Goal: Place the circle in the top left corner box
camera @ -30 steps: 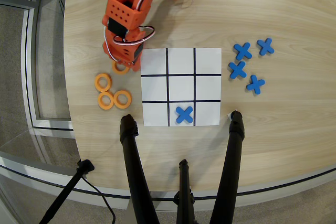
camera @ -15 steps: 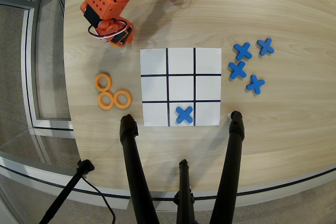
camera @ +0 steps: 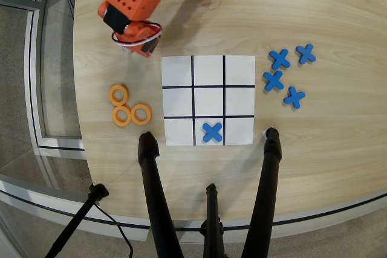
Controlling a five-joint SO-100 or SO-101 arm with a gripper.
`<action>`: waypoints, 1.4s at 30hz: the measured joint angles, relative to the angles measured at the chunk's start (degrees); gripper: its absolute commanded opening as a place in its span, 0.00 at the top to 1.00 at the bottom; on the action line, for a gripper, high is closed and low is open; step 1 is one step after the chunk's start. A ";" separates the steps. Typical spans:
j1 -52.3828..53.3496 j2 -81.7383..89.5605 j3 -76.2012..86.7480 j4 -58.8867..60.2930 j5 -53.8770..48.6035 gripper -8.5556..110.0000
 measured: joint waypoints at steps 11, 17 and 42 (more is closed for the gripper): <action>-40.17 26.54 13.27 -7.29 14.59 0.93; -47.99 21.53 23.99 -33.66 16.00 0.93; -52.91 -26.98 -11.78 -48.78 25.84 0.93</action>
